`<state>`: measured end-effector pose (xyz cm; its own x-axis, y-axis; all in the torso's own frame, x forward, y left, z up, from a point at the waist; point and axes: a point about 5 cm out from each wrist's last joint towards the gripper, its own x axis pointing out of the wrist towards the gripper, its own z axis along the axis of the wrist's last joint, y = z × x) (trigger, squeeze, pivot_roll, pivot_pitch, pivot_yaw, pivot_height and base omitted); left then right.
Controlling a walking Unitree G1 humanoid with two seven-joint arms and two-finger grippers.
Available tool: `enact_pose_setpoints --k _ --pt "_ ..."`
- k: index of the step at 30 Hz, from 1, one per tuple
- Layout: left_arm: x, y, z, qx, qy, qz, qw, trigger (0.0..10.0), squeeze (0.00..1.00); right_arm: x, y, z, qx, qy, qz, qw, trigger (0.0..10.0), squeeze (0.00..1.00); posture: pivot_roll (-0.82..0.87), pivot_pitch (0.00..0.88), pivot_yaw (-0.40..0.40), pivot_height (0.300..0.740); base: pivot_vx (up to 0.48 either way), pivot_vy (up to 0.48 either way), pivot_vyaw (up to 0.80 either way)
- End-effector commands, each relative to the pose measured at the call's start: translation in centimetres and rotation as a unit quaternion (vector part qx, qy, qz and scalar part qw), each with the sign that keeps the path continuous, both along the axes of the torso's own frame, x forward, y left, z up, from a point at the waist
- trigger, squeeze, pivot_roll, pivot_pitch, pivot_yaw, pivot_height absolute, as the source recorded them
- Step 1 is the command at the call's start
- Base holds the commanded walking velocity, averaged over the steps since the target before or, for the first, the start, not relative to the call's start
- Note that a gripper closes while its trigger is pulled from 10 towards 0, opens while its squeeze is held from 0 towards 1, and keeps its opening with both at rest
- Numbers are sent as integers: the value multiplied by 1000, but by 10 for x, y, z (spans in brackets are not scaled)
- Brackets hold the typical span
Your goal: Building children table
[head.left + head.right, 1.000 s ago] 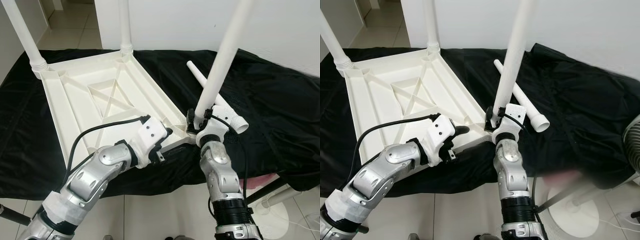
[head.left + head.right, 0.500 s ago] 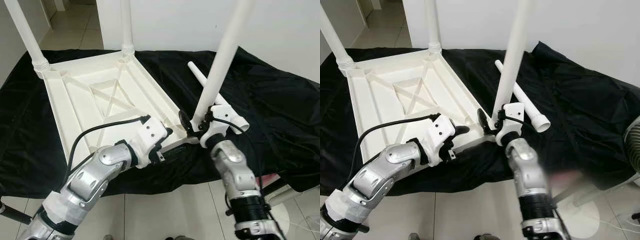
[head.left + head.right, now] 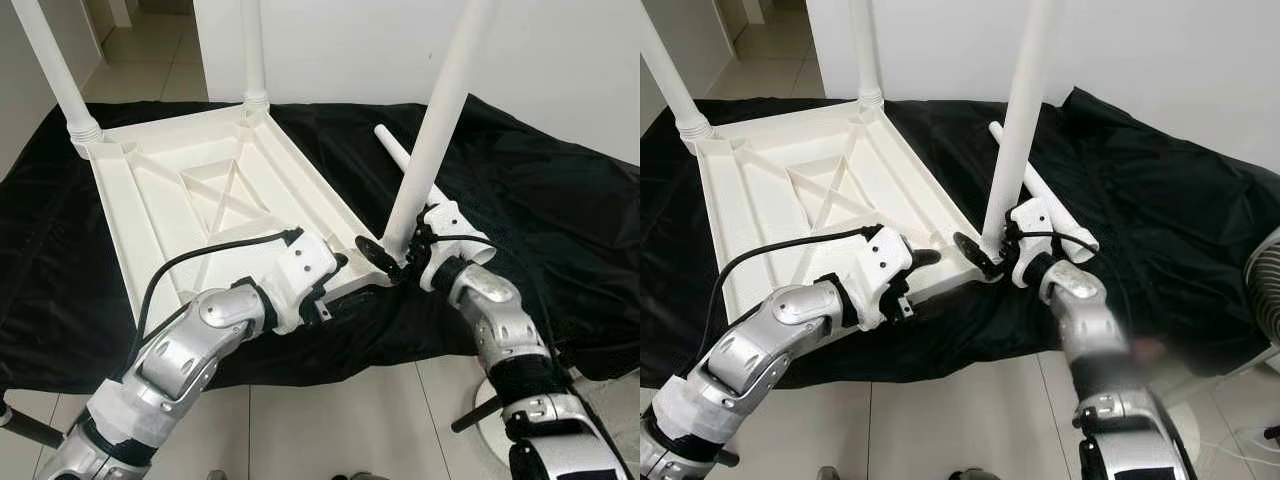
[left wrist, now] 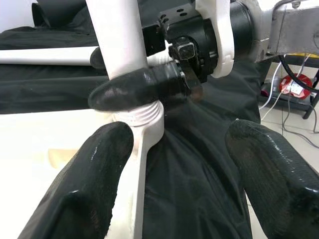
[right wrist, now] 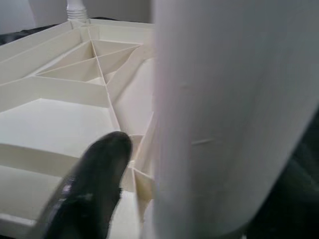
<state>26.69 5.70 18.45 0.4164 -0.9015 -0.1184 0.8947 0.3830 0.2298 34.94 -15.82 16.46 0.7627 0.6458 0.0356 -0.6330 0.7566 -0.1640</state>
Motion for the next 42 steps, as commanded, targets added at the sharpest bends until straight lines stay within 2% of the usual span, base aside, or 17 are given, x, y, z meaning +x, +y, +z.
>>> enact_pose_setpoints --k 1,2,3,12,13,14,15,18,22,24,27,31,34,36,37,39,42 --pt "-4 -2 -1 12 2 -43 999 10000 0 0 2 -4 -8 5 15 1000 4667 0 -36 47 -36 740 0 0 0" --pt "-4 -2 -1 12 2 -42 999 10000 0 1 0 -4 -16 3 16 1000 2902 0 -36 52 -35 740 0 0 0" --pt "-4 -2 -1 11 1 -42 999 10000 0 3 -3 -4 -23 4 14 1000 0 0 -37 55 -34 740 0 0 0" --pt "-4 -2 -1 10 2 -40 999 10000 0 3 -15 -9 -26 20 10 999 0 0 -36 66 -40 740 0 0 0" --pt "-4 -2 -1 10 2 -39 999 10000 0 3 -17 -11 -22 23 5 999 8392 0 -39 70 -38 740 0 0 0" --pt "-4 -2 -1 10 2 -39 999 10000 0 3 -17 -11 -22 23 5 999 8392 0 -39 70 -38 740 0 0 0" --pt "-4 -1 -1 10 3 -38 999 10000 0 1 -18 -13 -7 29 -3 1000 10000 0 -42 77 -38 740 0 0 0" --pt "-5 -1 -1 10 3 -39 999 10000 0 1 -18 -13 3 30 -7 1000 10000 0 -42 77 -38 740 0 0 0" --pt "-5 0 -2 11 5 -39 999 10000 0 3 -16 -13 18 31 -41 999 10000 0 -44 82 -37 740 0 0 0" --pt "-5 0 -2 11 6 -39 999 10000 0 5 -15 -14 21 34 -85 996 10000 0 -46 84 -37 740 0 0 0" --pt "-5 0 -2 11 6 -39 999 10000 0 4 -13 -14 26 34 -96 994 10000 0 -46 84 -37 740 0 0 0" --pt "-6 0 -2 11 7 -40 999 10000 0 1 -2 -13 46 37 -133 989 10000 0 -46 87 -37 740 0 0 0" --pt "-6 0 -2 11 7 -40 999 10000 0 0 1 -13 51 40 -144 987 10000 0 -46 87 -36 740 0 0 0" --pt "-6 1 -2 12 8 -39 999 10000 0 -1 5 -13 71 48 -200 976 10000 0 -46 87 -37 740 0 0 0" --pt "-6 1 -2 12 8 -39 999 10000 0 -1 5 -13 71 48 -200 976 10000 0 -46 87 -37 740 0 0 0" --pt "-6 1 -2 12 8 -39 999 10000 0 -3 8 -15 90 54 -259 960 10000 0 -45 87 -37 740 0 0 0" --pt "-6 1 -2 12 8 -39 999 10000 0 -5 9 -17 91 53 -285 953 10000 0 -45 87 -37 740 0 0 0"
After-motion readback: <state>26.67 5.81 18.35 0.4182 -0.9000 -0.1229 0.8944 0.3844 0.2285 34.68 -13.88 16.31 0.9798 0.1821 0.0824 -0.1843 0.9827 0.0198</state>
